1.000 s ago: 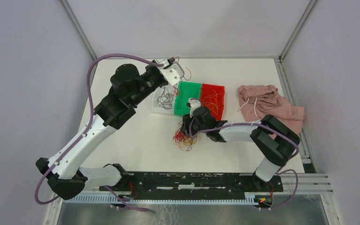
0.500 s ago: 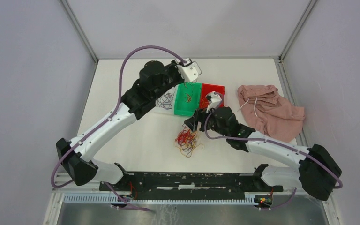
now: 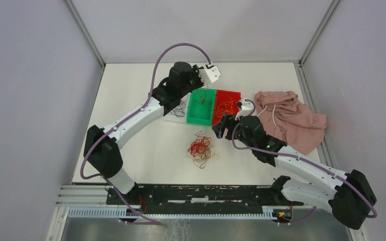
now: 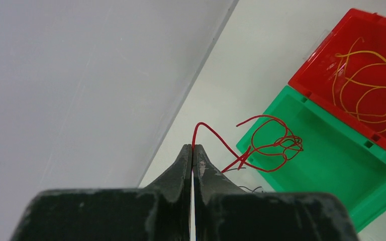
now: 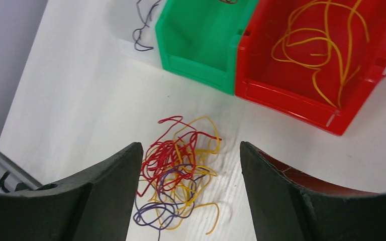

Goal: Untangle the cables
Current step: Place the cable in the bin.

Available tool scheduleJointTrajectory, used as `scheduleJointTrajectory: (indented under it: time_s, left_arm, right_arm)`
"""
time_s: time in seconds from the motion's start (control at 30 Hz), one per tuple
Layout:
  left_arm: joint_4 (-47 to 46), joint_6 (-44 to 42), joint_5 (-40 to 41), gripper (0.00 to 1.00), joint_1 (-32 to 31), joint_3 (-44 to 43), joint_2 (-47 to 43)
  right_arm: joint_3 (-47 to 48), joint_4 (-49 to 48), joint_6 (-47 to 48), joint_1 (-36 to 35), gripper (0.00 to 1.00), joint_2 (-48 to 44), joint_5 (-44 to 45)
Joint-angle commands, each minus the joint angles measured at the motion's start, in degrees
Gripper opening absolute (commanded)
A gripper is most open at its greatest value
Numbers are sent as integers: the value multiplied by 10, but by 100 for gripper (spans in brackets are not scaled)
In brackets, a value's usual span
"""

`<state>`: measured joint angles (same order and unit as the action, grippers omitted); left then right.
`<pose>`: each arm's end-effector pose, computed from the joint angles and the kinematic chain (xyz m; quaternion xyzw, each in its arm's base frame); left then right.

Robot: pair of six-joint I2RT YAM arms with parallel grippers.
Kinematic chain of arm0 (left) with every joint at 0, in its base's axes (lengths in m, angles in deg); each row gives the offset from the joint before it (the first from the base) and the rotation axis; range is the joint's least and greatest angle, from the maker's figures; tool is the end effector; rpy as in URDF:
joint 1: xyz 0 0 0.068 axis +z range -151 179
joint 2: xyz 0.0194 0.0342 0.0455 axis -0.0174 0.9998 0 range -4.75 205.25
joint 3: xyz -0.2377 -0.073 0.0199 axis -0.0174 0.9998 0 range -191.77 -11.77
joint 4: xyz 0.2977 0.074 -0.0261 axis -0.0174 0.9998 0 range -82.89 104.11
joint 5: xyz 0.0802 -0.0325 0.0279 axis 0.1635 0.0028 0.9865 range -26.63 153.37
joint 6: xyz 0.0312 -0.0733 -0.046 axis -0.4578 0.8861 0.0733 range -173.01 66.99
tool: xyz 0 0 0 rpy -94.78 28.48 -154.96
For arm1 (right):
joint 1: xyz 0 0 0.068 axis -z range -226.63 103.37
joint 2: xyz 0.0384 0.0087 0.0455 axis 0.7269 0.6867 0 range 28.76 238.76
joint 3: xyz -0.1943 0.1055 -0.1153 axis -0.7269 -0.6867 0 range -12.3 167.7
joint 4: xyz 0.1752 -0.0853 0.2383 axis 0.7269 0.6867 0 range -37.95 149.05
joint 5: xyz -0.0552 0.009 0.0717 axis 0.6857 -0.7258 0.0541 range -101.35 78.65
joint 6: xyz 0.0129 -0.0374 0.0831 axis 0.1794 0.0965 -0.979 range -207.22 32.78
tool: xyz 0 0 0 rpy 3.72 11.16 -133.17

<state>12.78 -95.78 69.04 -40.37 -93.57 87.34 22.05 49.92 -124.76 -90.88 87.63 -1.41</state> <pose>0.3754 -0.2976 0.3167 0.5015 0.6207 0.0573 0.5999 0.2480 0.2215 0.1920 -0.0003 0.8293 0.3085 0.4660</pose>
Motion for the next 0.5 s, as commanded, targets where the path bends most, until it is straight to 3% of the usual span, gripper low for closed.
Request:
scheduleJointTrajectory:
  time_s: [0.0,0.1,0.17,0.27,0.47]
  left_arm:
    - [17,18,-17,4,13,-59,39]
    - [104,21,-36,25,22,-128,91]
    - [158,21,-46,32,29,-173,125]
    - [219,22,-60,33,39,-219,164]
    - [252,35,-119,33,53,-247,170]
  right_arm:
    - [-3,19,-20,27,77,-12,28]
    - [-2,31,-26,43,77,-10,22]
    - [-2,35,-29,50,77,-11,19]
    - [0,39,-30,58,76,-17,18]
    - [16,58,-24,69,76,-16,12]
